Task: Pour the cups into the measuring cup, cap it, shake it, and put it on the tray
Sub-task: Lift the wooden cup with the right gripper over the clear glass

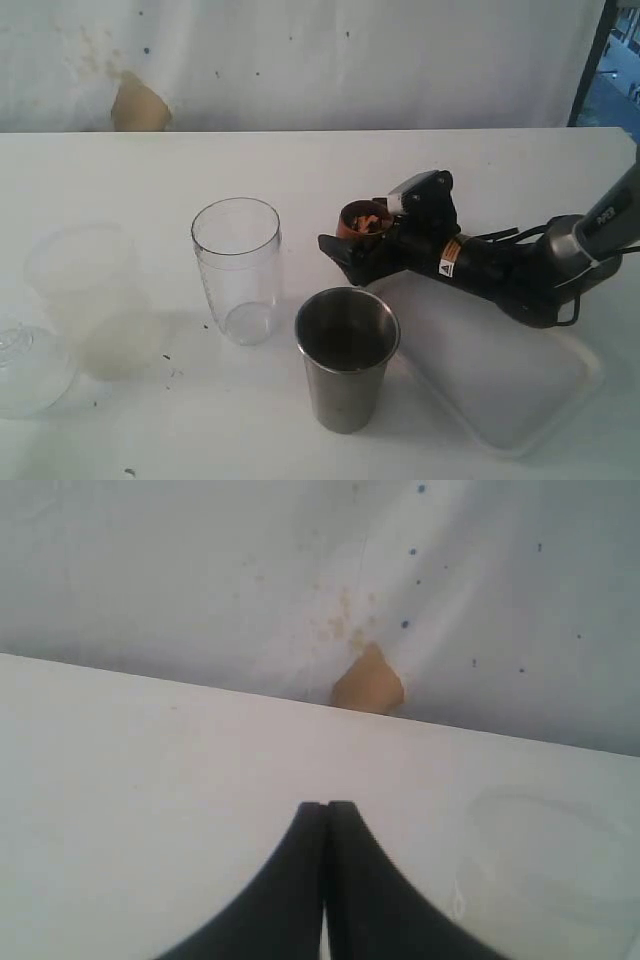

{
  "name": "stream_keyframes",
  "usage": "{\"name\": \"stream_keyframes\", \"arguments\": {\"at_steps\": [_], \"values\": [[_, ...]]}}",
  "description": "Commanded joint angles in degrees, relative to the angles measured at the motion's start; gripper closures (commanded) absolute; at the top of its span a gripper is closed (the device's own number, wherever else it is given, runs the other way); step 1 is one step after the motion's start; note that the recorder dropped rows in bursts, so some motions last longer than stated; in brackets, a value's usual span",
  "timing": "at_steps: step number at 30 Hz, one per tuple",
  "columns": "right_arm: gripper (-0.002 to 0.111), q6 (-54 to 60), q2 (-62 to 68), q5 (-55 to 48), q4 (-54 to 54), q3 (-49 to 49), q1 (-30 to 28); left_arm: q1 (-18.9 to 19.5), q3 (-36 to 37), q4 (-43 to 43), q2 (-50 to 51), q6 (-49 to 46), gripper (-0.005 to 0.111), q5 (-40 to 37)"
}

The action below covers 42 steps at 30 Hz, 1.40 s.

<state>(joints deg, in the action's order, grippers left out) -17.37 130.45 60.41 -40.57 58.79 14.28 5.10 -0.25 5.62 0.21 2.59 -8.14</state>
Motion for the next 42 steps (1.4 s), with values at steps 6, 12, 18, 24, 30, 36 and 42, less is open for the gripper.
{"name": "stream_keyframes", "arguments": {"at_steps": [6,12,18,24,30,36,42], "values": [[0.017,0.7,0.0,0.1,0.0,0.0,0.0,0.2,0.2,-0.2,-0.2,-0.1,0.107,0.6],[0.07,0.7,0.0,-1.5,-0.3,0.0,0.0,0.2,0.2,-0.2,-0.2,-0.1,0.107,0.6],[0.108,0.9,0.0,-6.9,3.2,0.0,0.0,0.2,0.2,-0.2,-0.2,-0.1,0.107,0.6],[0.108,0.8,-0.3,-7.0,2.2,0.0,0.0,0.2,0.2,-0.3,-0.2,-0.1,0.107,0.6],[0.108,0.8,-4.2,-6.1,2.4,0.0,0.0,0.2,0.2,-0.3,-0.2,-0.1,0.107,0.6],[0.108,-2.2,-10.3,-4.7,2.3,0.3,0.0,0.2,0.2,-0.3,-0.2,-0.1,0.107,0.6],[0.108,-7.1,-16.3,-4.7,-3.5,1.9,0.0,0.2,0.2,-0.3,-0.2,-0.1,0.107,0.6]]}}
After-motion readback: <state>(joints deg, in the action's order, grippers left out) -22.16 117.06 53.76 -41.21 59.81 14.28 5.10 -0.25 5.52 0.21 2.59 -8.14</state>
